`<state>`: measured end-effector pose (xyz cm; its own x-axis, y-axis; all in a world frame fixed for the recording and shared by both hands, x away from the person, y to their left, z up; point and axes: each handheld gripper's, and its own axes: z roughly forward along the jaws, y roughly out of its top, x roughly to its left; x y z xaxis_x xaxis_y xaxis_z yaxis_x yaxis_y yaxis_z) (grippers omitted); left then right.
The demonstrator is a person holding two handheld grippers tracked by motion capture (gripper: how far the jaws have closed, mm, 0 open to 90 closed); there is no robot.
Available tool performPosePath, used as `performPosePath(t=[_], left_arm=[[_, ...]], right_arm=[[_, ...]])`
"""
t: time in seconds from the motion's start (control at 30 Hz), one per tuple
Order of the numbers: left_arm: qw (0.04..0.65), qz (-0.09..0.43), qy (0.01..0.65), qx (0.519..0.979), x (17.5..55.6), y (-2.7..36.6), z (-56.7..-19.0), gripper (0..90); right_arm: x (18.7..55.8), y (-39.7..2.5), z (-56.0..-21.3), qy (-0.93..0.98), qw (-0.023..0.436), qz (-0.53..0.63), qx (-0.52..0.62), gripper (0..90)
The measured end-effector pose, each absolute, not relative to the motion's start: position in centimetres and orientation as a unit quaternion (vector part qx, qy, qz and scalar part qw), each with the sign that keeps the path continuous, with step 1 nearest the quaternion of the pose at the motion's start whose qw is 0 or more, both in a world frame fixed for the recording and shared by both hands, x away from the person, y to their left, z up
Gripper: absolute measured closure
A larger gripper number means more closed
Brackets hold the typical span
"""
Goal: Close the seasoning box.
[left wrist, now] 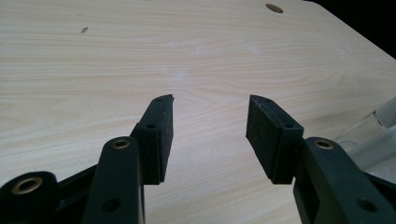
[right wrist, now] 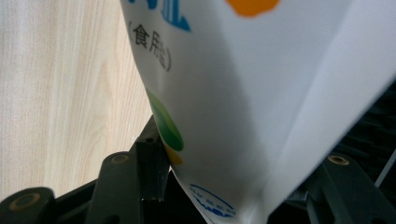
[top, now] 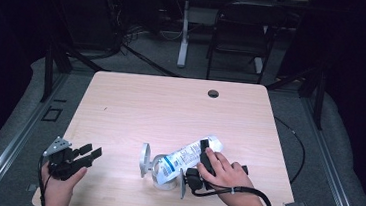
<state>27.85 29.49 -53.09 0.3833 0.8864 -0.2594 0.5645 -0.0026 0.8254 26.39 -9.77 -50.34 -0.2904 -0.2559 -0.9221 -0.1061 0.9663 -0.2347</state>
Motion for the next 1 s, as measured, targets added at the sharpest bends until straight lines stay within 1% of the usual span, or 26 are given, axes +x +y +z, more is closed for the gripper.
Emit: performPosePath(t=[1.0], left_arm=[[0.469,0.173,0.528,0.687,27.85,29.49,-53.07,51.7]], right_arm=[[26.43,-9.76,-50.41,0.798,0.587,-0.062,-0.119,46.8]])
